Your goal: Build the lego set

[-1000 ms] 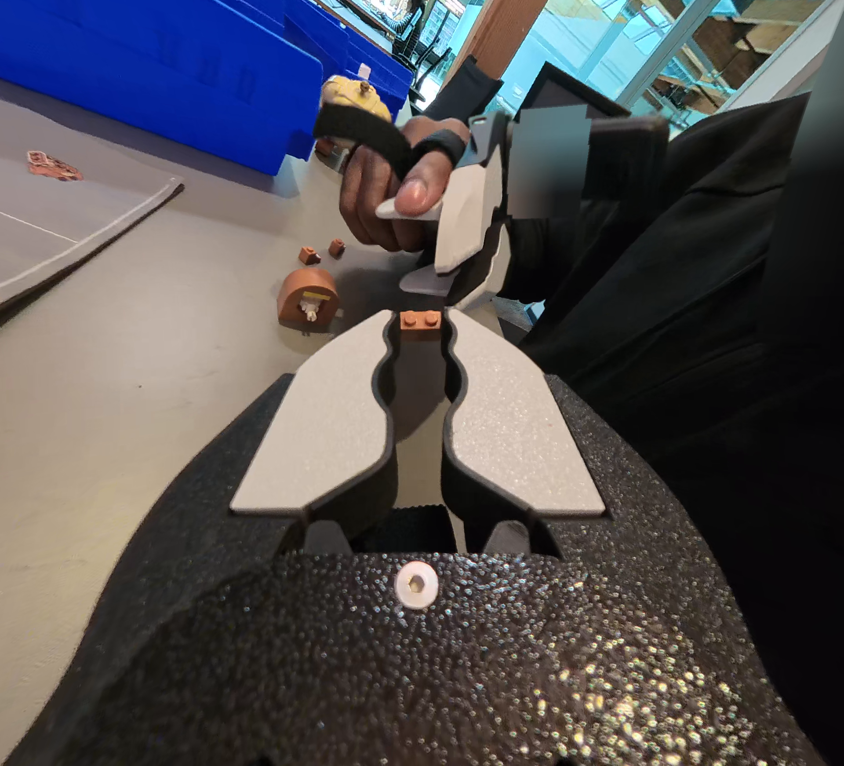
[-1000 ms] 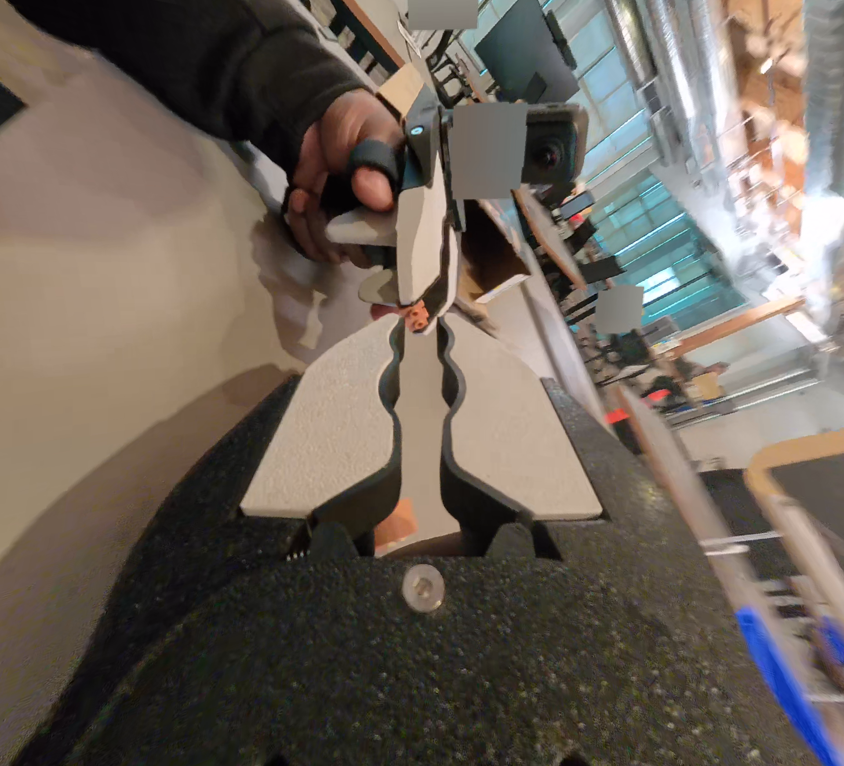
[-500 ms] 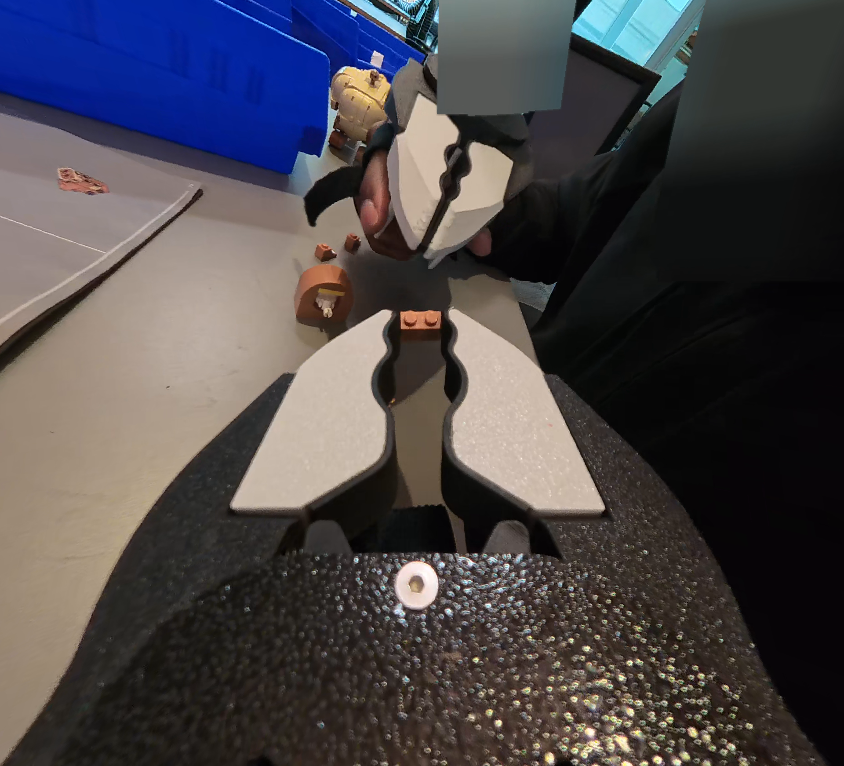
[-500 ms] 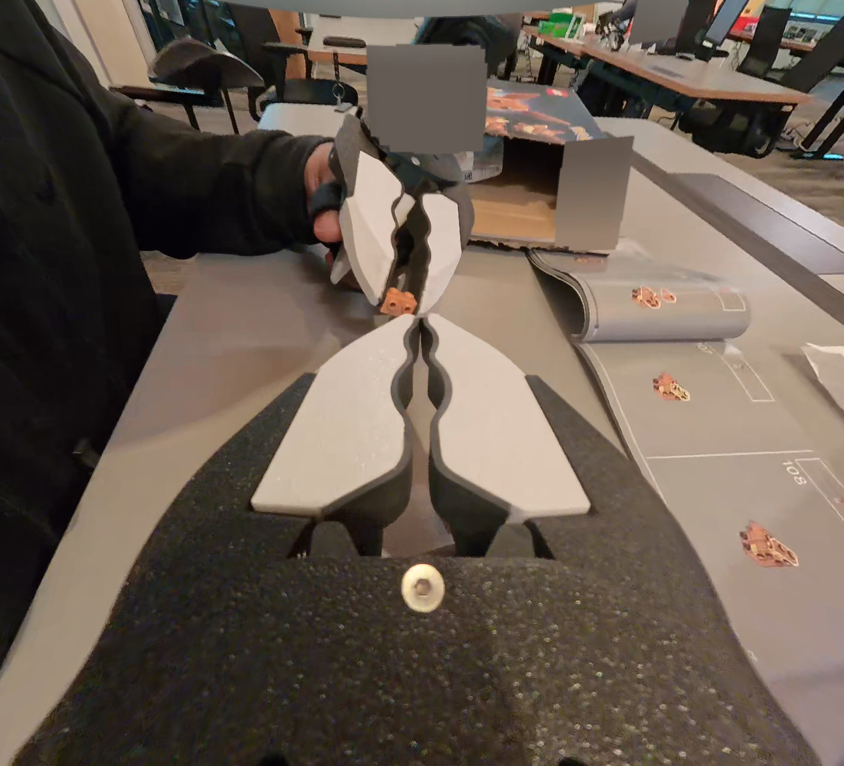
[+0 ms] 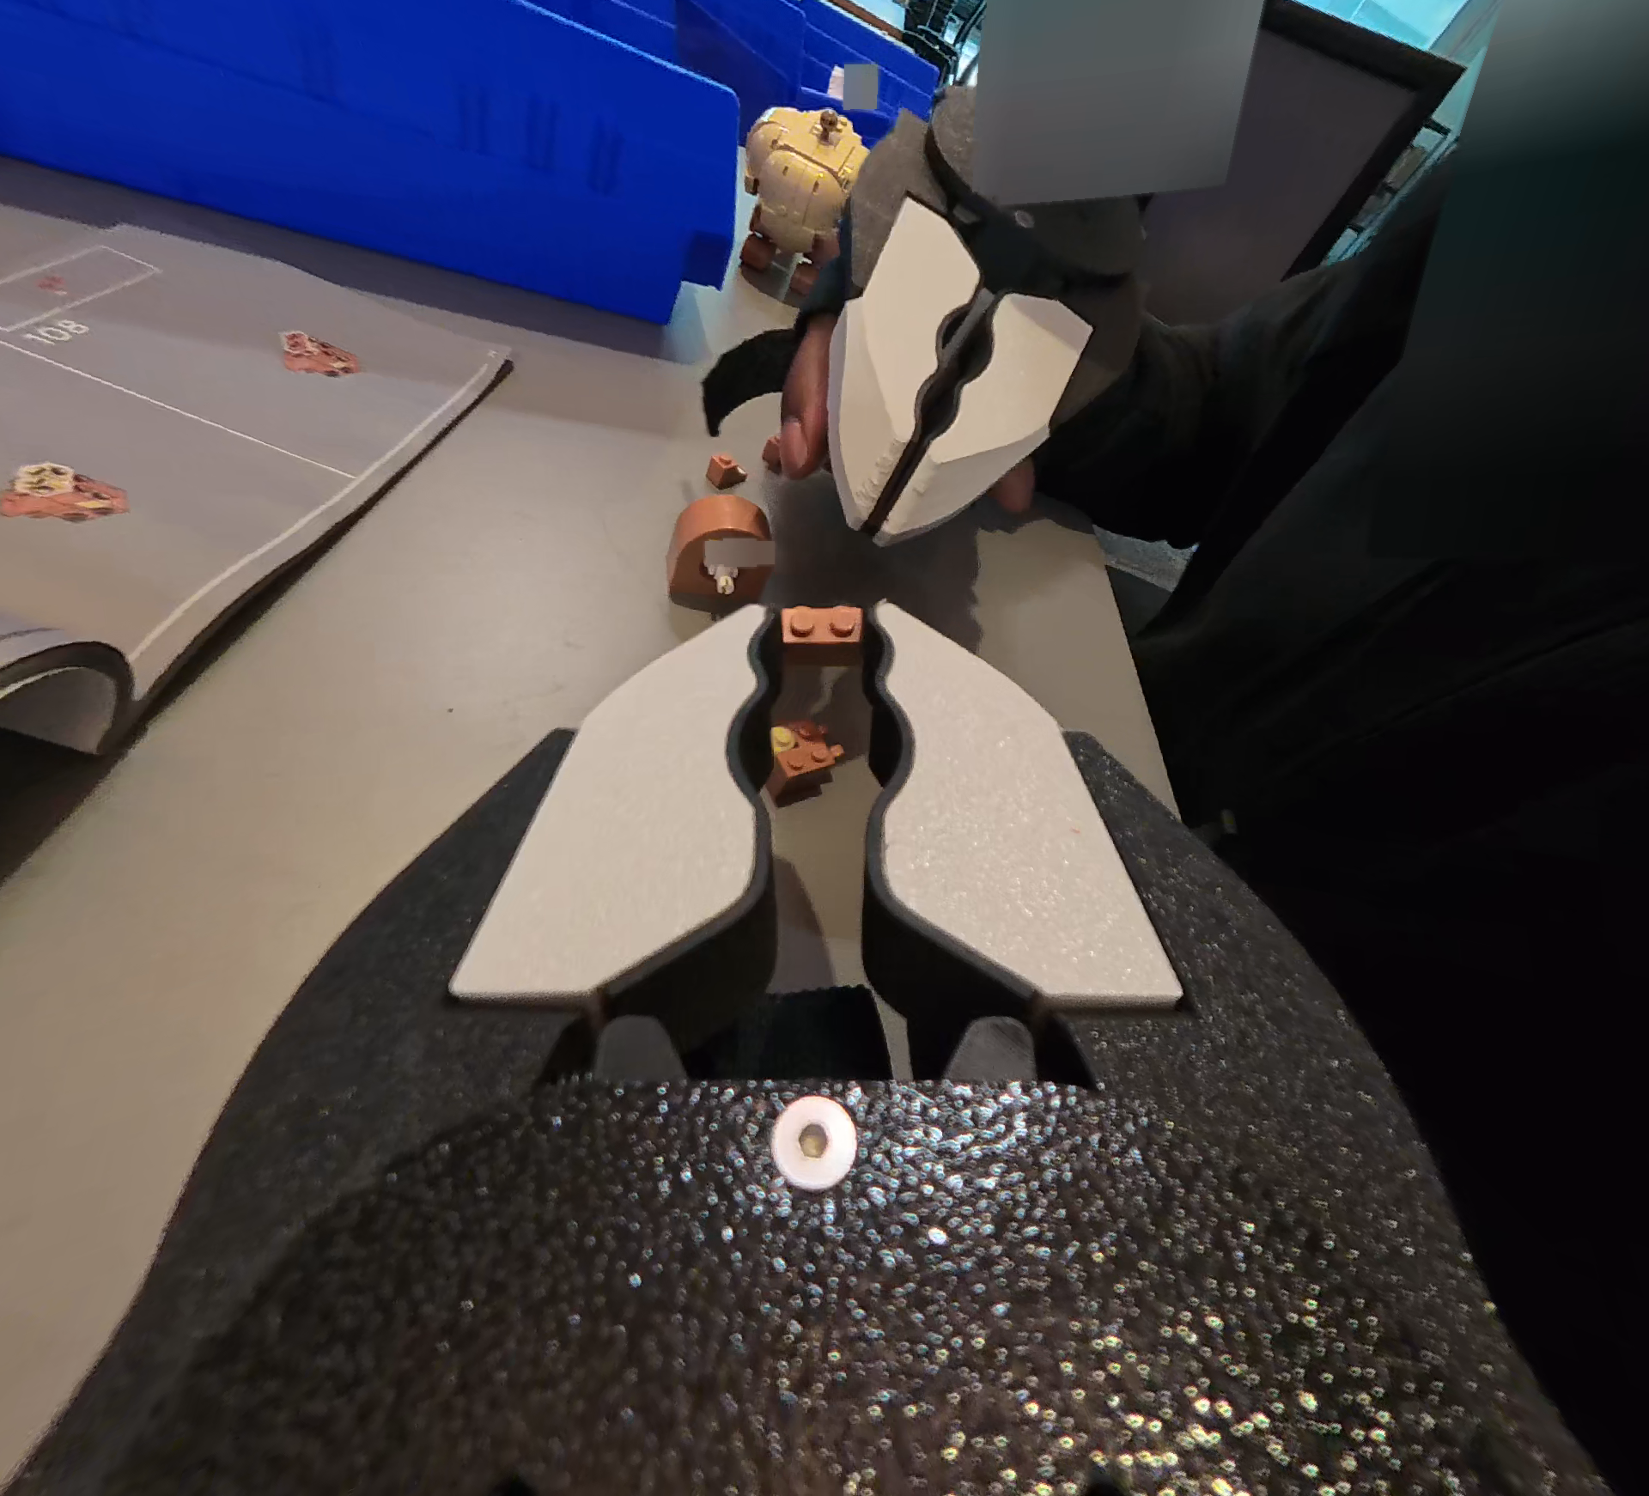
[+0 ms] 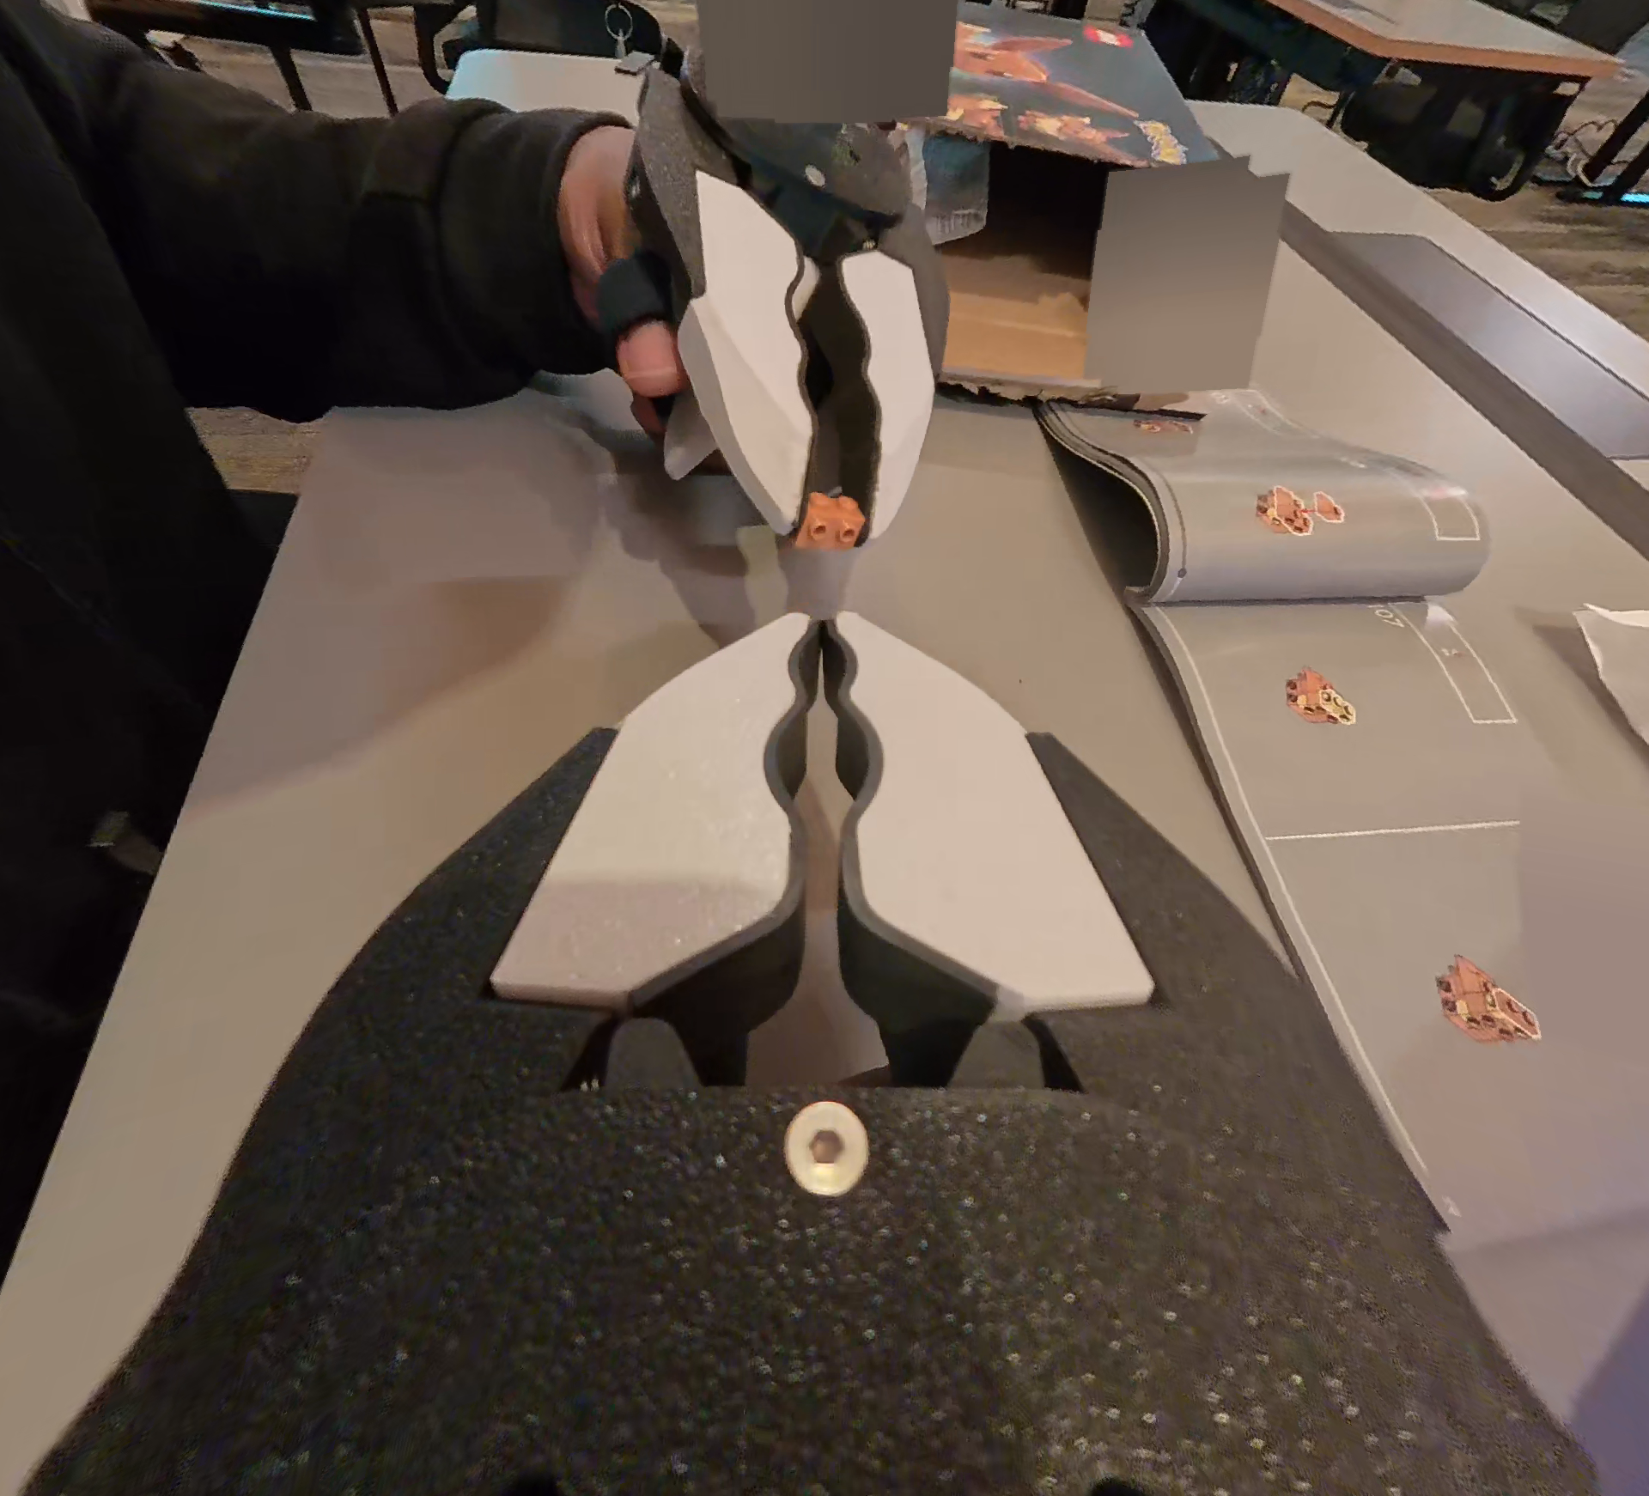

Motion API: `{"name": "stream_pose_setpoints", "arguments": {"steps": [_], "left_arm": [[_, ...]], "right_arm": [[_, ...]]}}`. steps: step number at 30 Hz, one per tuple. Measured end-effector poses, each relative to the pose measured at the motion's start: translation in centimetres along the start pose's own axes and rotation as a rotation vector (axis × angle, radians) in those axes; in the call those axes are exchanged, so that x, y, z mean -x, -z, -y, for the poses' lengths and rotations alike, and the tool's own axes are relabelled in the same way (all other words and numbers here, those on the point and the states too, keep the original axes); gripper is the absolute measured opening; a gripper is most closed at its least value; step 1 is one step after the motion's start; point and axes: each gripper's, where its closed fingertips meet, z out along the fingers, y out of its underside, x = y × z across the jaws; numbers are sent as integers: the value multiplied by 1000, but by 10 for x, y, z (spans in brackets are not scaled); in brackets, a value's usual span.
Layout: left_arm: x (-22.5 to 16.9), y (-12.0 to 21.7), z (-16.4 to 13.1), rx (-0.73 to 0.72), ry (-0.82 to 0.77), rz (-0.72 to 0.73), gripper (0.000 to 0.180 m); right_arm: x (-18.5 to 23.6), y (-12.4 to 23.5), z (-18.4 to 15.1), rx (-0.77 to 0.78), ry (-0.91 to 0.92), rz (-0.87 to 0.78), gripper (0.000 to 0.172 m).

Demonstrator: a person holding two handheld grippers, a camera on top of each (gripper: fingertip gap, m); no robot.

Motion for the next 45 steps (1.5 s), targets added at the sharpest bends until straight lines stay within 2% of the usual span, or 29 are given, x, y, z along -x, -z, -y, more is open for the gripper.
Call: {"name": "stream_pose_setpoints", "arguments": {"steps": [5, 9, 12, 16, 23, 36, 45], "left_arm": [[8, 8, 4, -13, -5, 65, 16], [14, 13, 7, -28, 7, 109, 16], [15, 13, 7, -24, 19, 124, 16], [12, 12, 8, -18, -6, 129, 16], [14, 12, 5, -2, -10, 146, 16], [12, 11, 3, 13, 5, 151, 16], [-4, 23, -21, 4, 42, 316, 16]], "right_arm": [[-2, 4, -8, 35, -96, -139, 0], [7, 6, -30, 102, -229, -252, 0], [13, 6, -37, 154, -219, -326, 0], [24, -4, -38, 193, -239, -290, 0], [11, -15, -49, 301, -202, -372, 0], [5, -18, -57, 349, -252, -368, 0], [11, -25, -67, 453, -218, -350, 0]]}}
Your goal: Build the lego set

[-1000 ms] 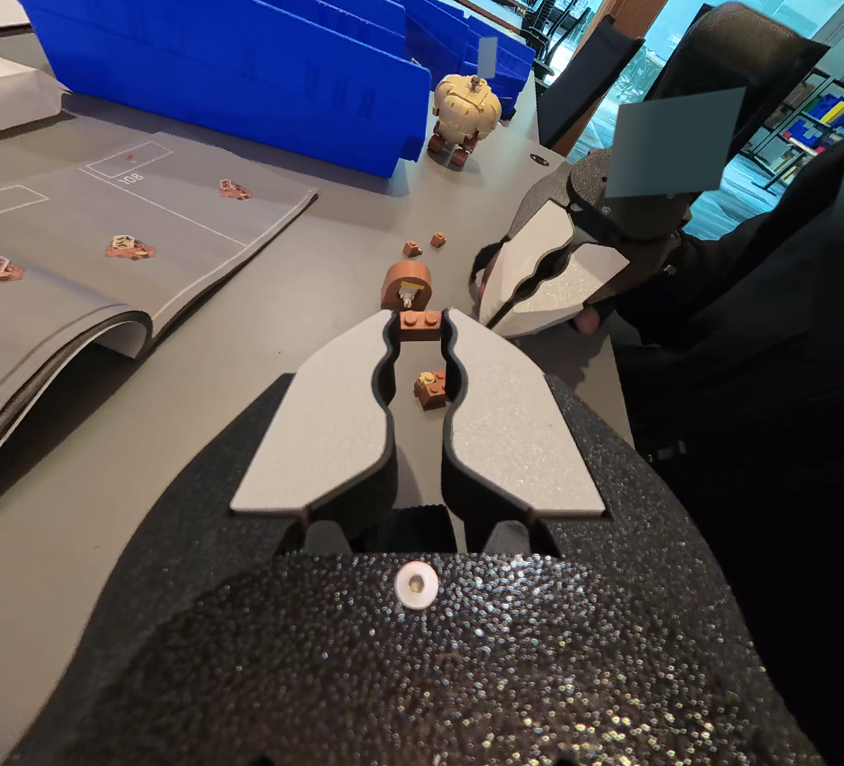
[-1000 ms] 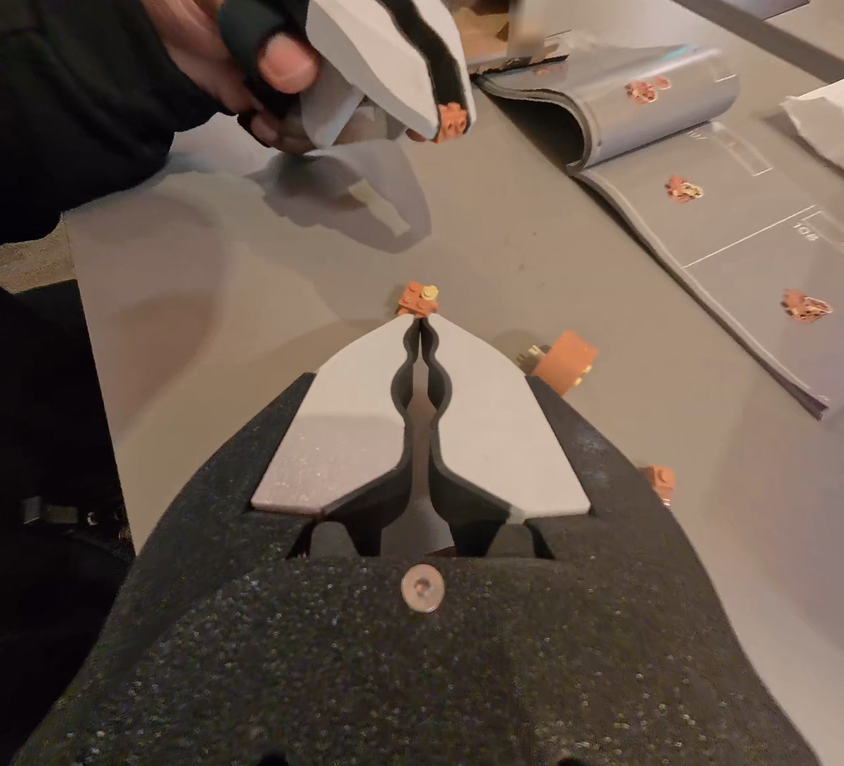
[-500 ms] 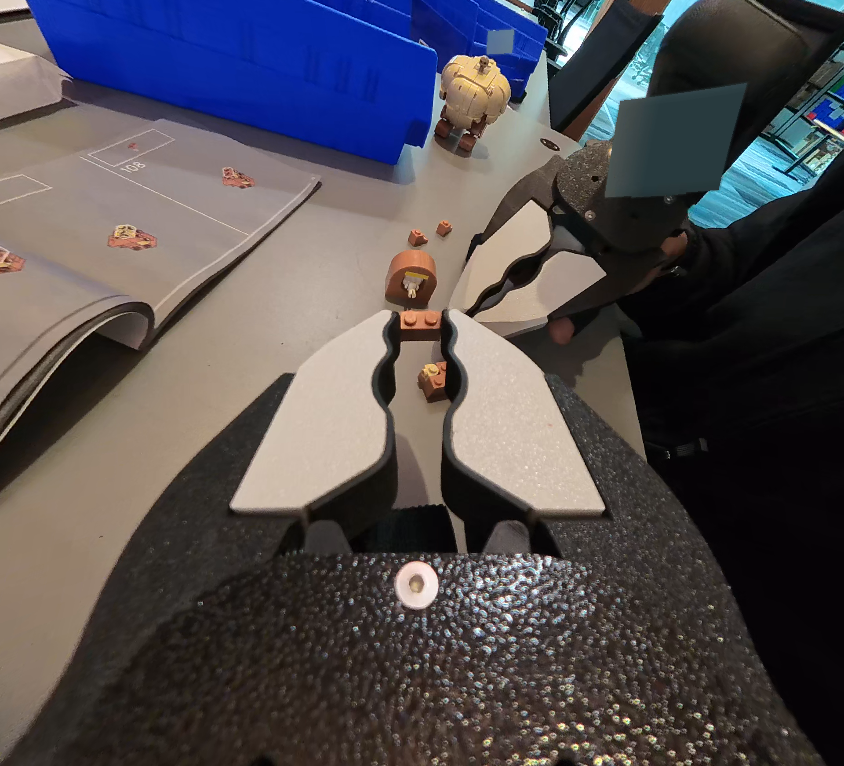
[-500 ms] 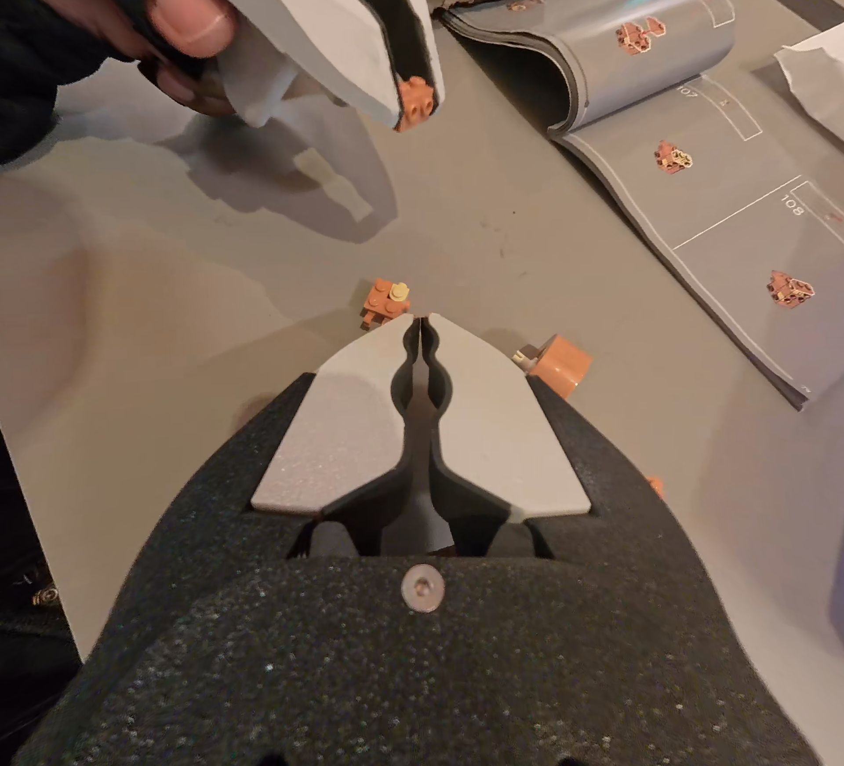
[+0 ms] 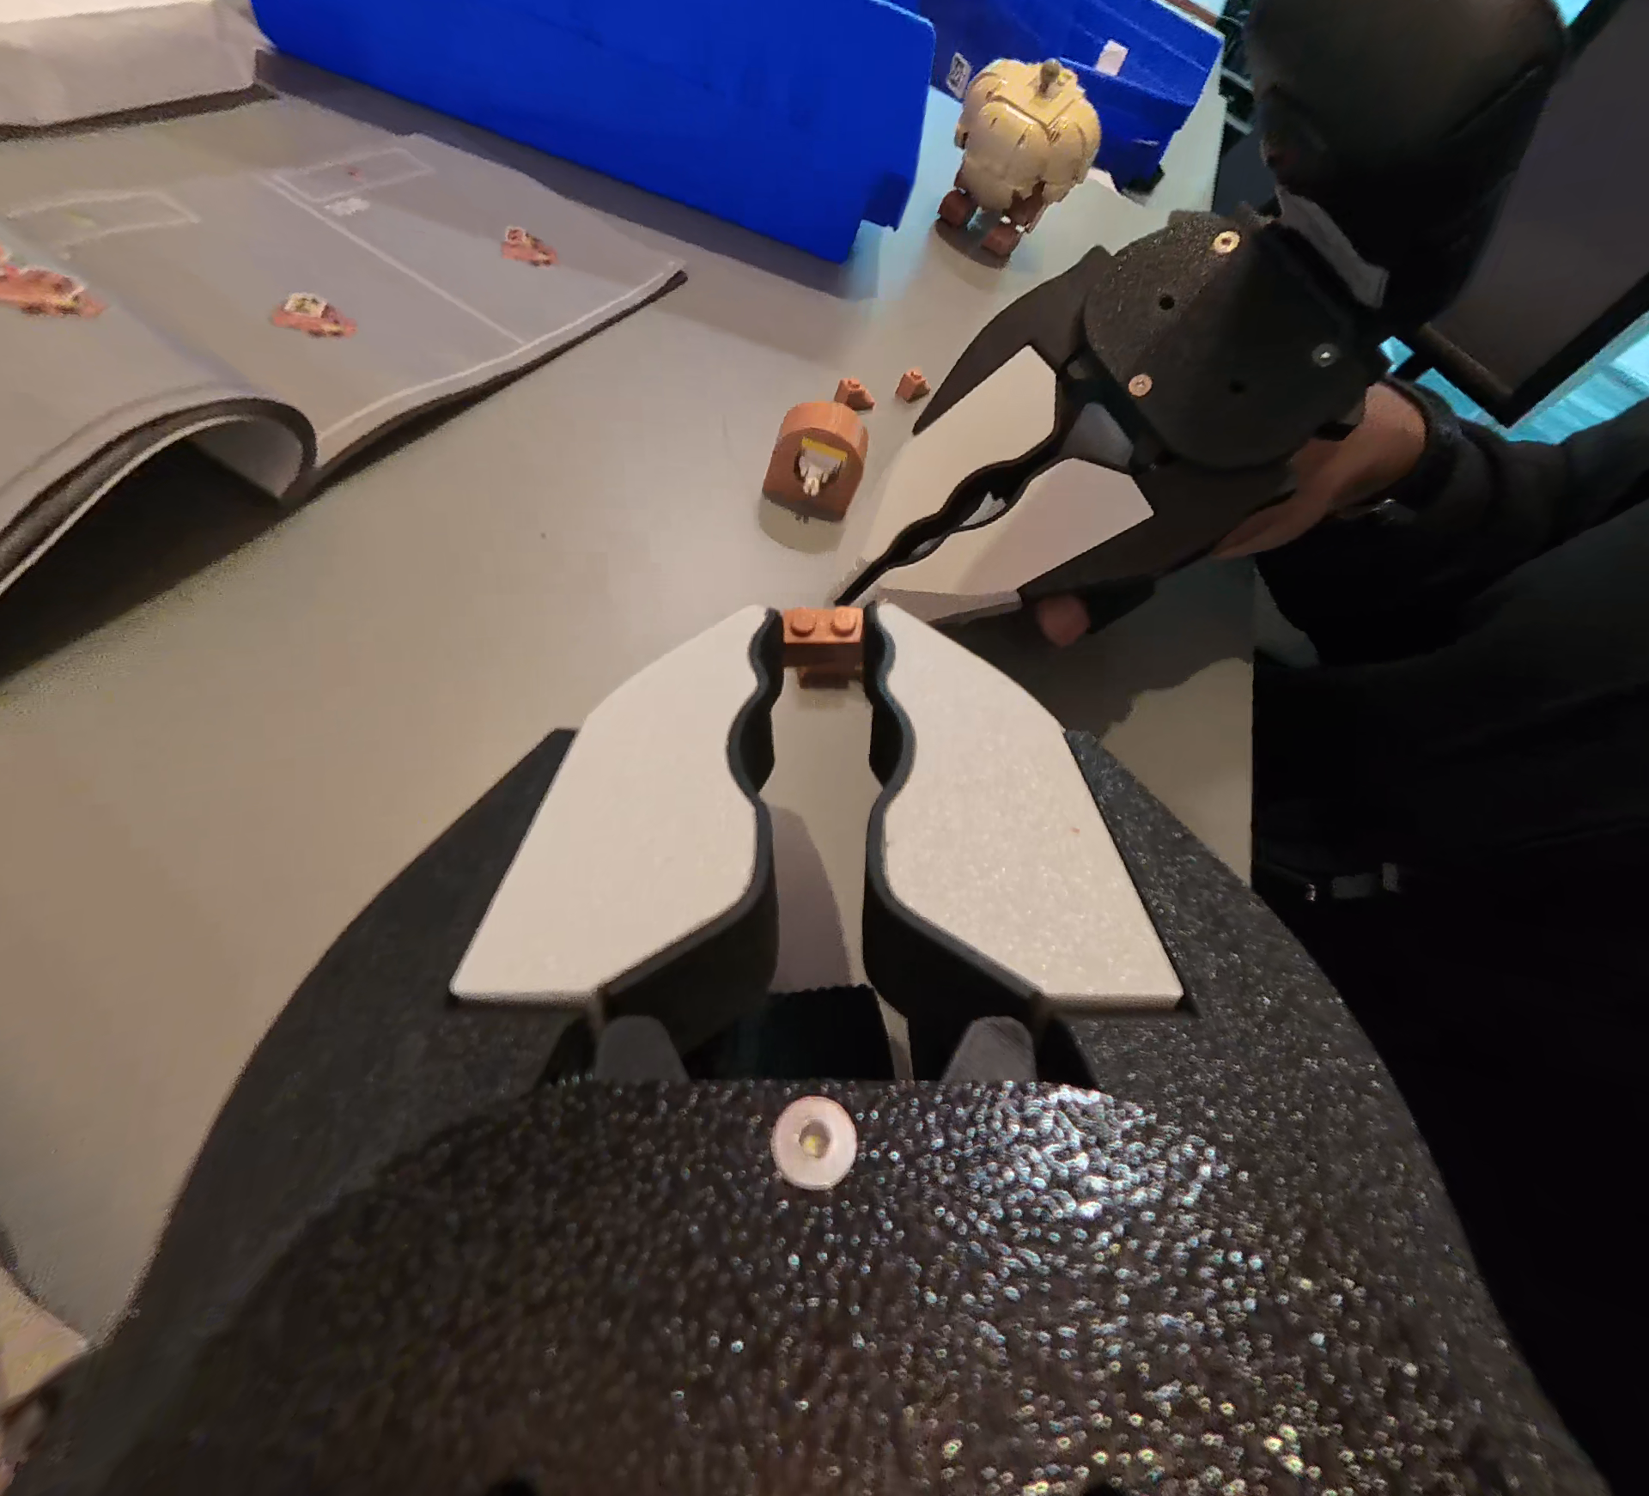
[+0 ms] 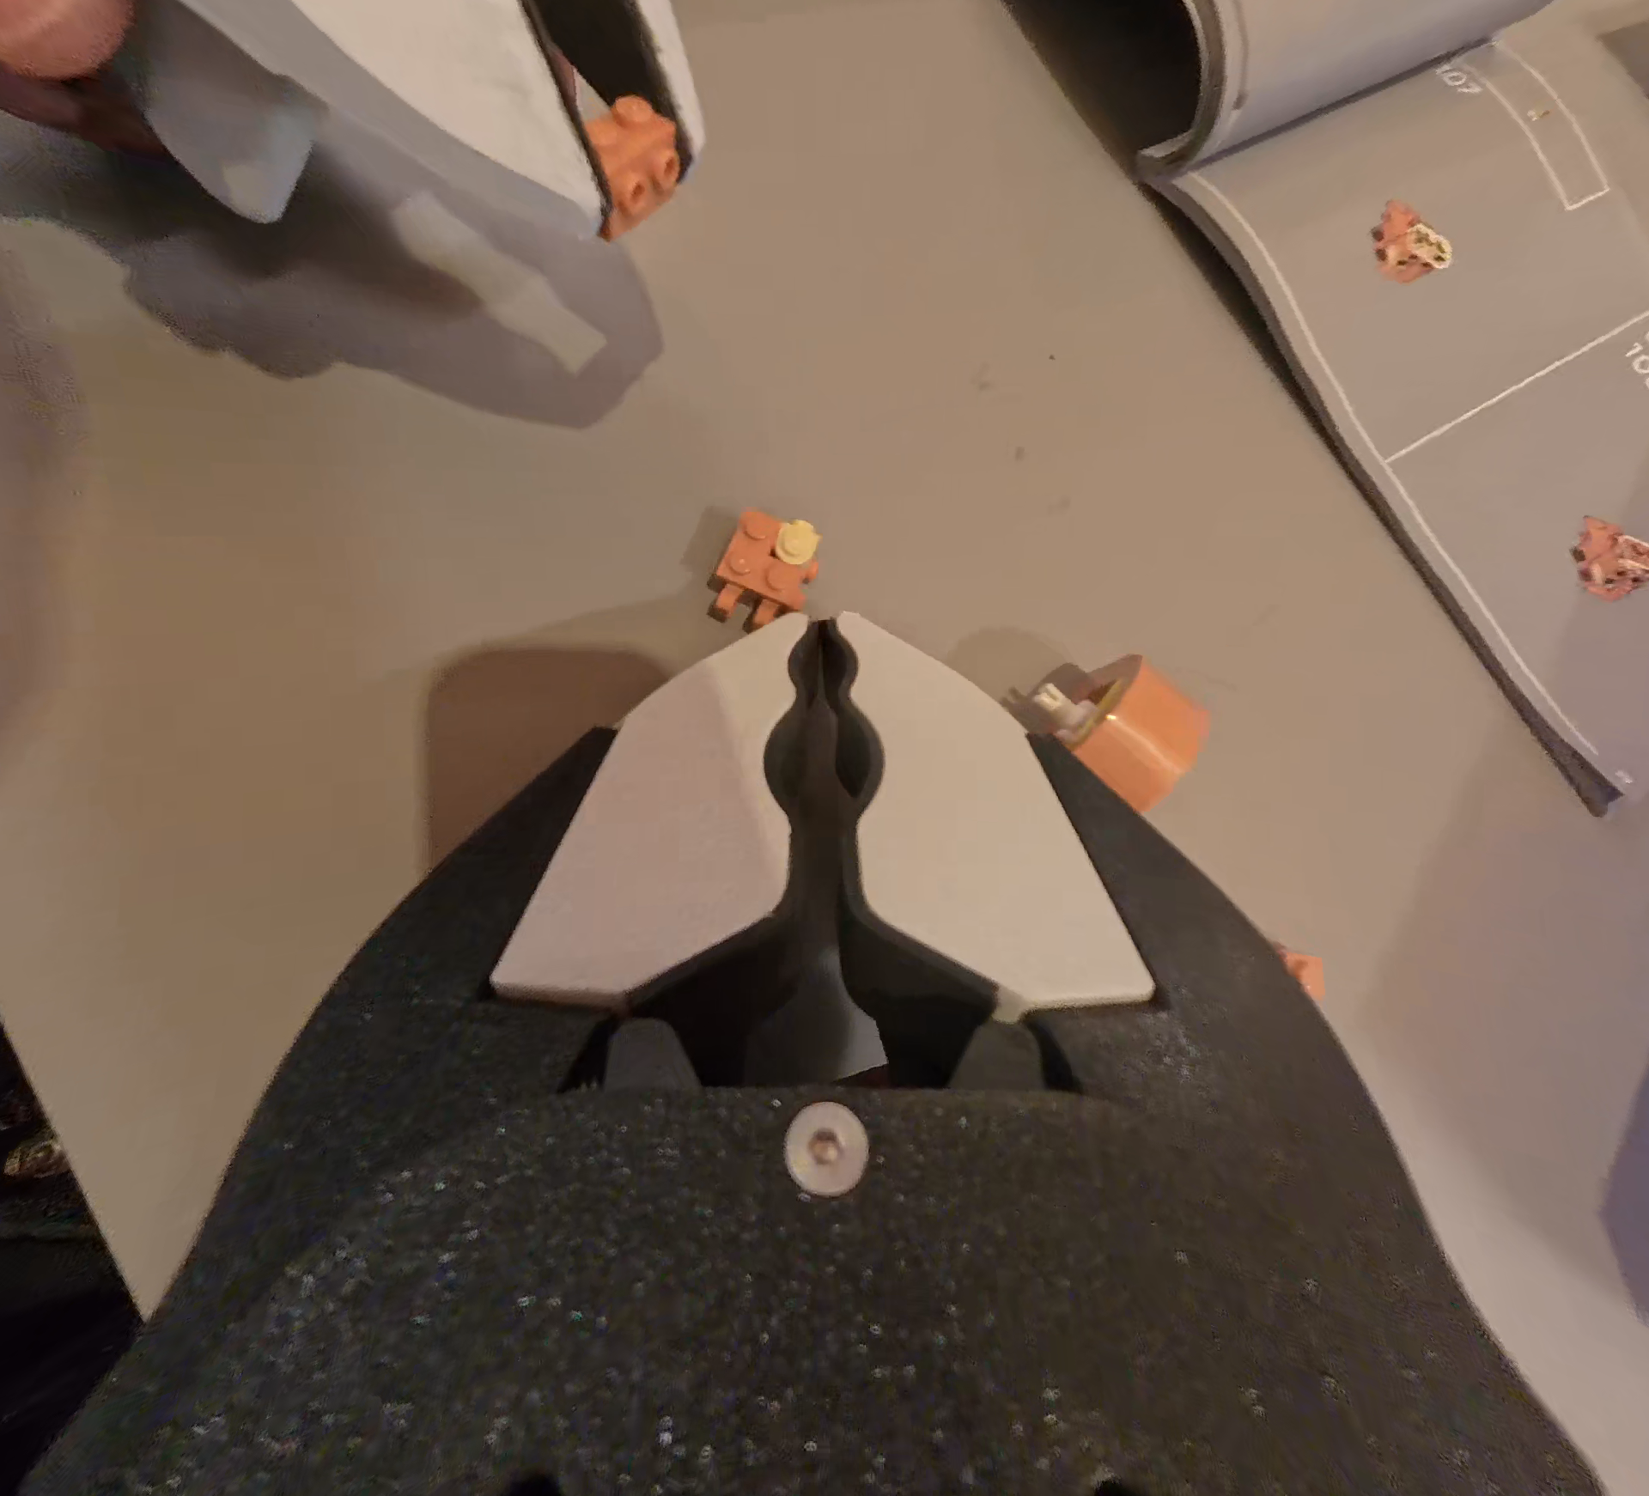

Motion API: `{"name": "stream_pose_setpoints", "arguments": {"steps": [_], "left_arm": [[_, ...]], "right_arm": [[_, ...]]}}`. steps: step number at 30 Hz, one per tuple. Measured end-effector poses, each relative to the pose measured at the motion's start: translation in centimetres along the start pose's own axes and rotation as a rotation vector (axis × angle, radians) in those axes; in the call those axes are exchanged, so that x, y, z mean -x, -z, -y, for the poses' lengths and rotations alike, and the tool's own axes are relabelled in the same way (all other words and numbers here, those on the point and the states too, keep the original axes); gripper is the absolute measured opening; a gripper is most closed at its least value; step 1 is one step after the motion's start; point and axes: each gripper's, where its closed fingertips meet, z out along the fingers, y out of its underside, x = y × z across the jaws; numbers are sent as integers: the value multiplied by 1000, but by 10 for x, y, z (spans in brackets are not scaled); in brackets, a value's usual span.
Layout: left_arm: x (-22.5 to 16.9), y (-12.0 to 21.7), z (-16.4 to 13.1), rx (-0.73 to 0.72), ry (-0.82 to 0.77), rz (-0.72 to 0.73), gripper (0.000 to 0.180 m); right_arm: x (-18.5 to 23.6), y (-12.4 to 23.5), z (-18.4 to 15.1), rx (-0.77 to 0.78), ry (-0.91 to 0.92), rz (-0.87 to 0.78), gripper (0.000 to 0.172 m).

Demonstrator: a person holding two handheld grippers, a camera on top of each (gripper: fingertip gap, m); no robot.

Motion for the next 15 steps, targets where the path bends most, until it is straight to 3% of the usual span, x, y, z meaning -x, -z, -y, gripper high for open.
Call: {"name": "stream_pose_setpoints", "arguments": {"steps": [6, 15], "left_arm": [[-2, 8, -14, 33, -11, 58, 16], [-3, 1, -17, 64, -70, 35, 16]], "right_arm": [[19, -4, 7, -6, 34, 23, 0], [38, -7, 18, -39, 84, 78, 4]]}}
